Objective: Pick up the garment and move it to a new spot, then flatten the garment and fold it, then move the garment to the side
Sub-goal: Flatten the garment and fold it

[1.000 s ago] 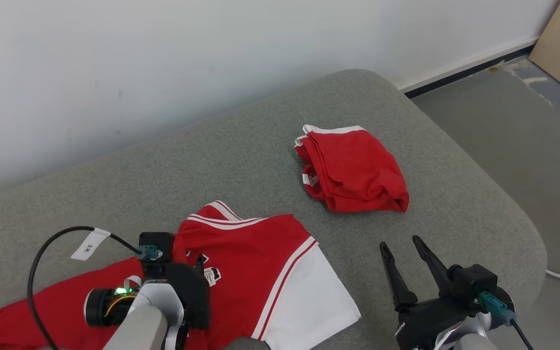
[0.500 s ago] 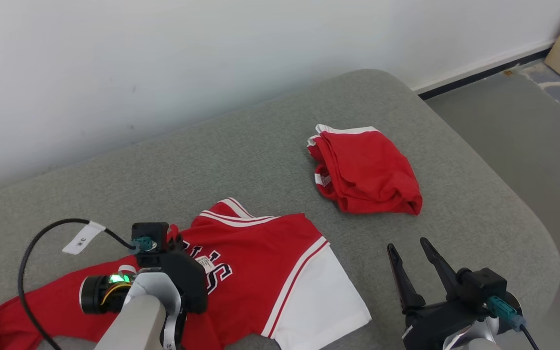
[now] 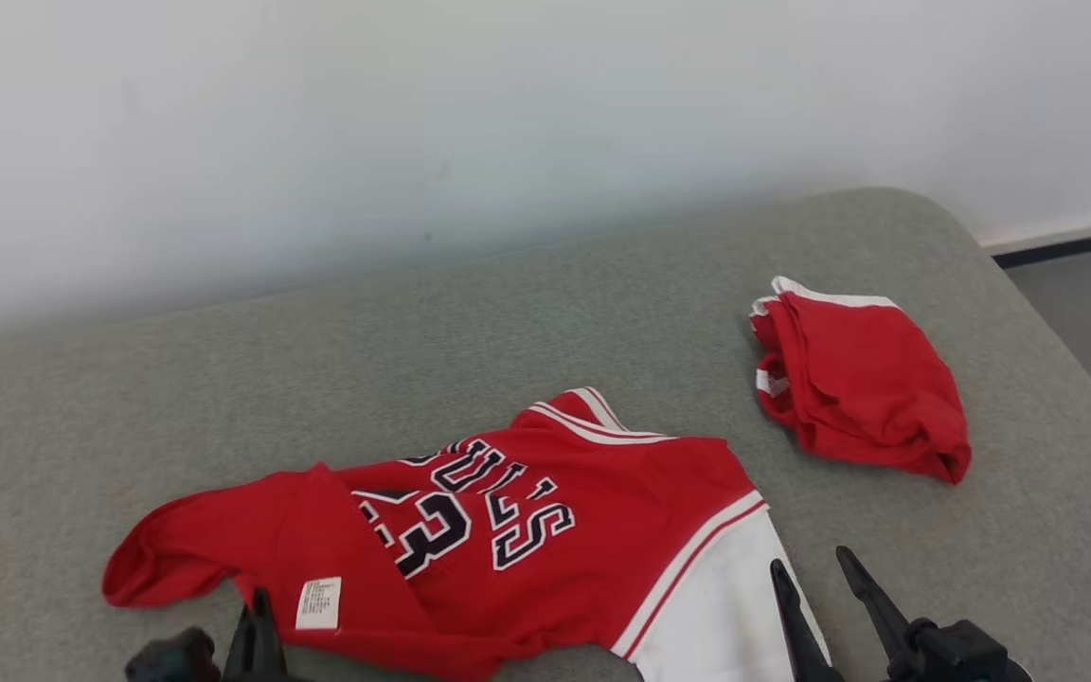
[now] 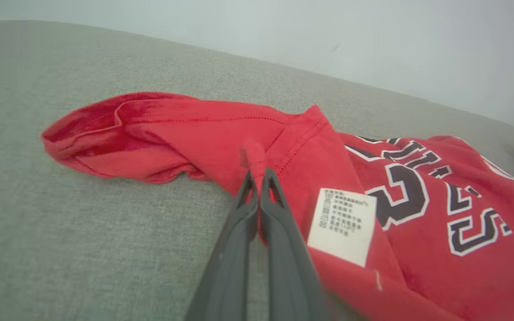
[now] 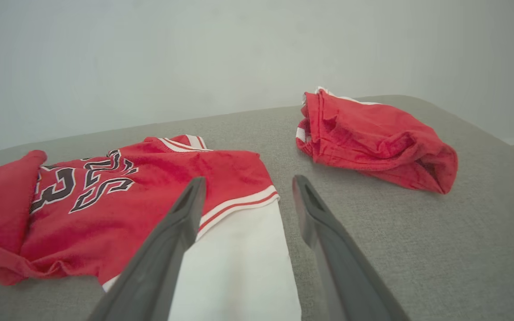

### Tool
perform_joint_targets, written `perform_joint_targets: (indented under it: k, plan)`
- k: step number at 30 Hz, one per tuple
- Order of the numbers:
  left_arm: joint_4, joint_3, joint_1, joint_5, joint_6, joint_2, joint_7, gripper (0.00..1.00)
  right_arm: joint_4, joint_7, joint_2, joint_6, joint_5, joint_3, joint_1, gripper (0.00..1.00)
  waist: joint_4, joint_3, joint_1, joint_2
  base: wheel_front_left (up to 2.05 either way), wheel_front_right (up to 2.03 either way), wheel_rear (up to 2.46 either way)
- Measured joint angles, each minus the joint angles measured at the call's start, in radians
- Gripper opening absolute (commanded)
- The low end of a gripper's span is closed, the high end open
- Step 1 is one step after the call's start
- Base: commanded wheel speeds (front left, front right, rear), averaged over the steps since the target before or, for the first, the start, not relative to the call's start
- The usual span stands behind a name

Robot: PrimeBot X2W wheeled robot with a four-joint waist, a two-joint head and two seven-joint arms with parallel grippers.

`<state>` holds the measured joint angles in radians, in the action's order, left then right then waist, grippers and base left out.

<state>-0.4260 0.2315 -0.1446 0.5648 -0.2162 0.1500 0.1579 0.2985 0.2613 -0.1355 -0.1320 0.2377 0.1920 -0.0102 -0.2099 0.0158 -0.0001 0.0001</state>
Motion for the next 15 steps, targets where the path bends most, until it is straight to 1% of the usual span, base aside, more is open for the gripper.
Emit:
perform_joint_targets:
  k: [4, 7, 8, 9, 10, 11, 15]
  plan:
    - [0.122, -0.01, 0.133, 0.002, -0.043, -0.006, 0.025, 0.0, -0.042, 0.0, 0.021, 0.0, -0.034, -0.001, 0.049, 1.0, 0.066, -0.014, -0.0001, -0.0001, 0.0, 0.0, 0.0]
    - [0.176, 0.007, 0.209, 0.002, -0.071, -0.013, 0.002, 0.0, -0.063, 0.0, 0.036, 0.0, -0.057, -0.003, 0.076, 1.0, 0.11, -0.024, 0.0, -0.0001, 0.0, 0.0, 0.0]
    - [0.19, 0.014, 0.226, 0.001, -0.079, -0.017, -0.002, 0.03, -0.067, 0.0, 0.04, 0.0, -0.064, -0.003, 0.083, 1.0, 0.123, -0.028, -0.0001, -0.0001, 0.0, 0.0, 0.0]
    - [0.197, 0.019, 0.241, -0.001, -0.086, -0.02, -0.003, 0.34, -0.071, 0.0, 0.044, 0.0, -0.068, -0.003, 0.09, 1.0, 0.135, -0.032, -0.0001, 0.0, 0.0, 0.0, 0.0]
    - [0.204, 0.022, 0.256, -0.001, -0.092, -0.023, -0.007, 0.91, -0.075, 0.0, 0.048, 0.0, -0.072, -0.005, 0.095, 1.0, 0.145, -0.036, -0.0001, 0.0, 0.0, 0.0, 0.0]
    - [0.211, 0.024, 0.272, 0.0, -0.098, -0.027, -0.008, 1.0, -0.078, 0.0, 0.051, 0.0, -0.074, -0.007, 0.099, 1.0, 0.155, -0.04, -0.0001, -0.0001, 0.0, 0.0, 0.0]
    - [0.241, 0.028, 0.312, 0.003, -0.118, -0.04, 0.001, 1.0, -0.086, 0.0, 0.061, 0.0, -0.085, -0.011, 0.111, 1.0, 0.182, -0.056, -0.0001, -0.0001, 0.0, 0.0, 0.0]
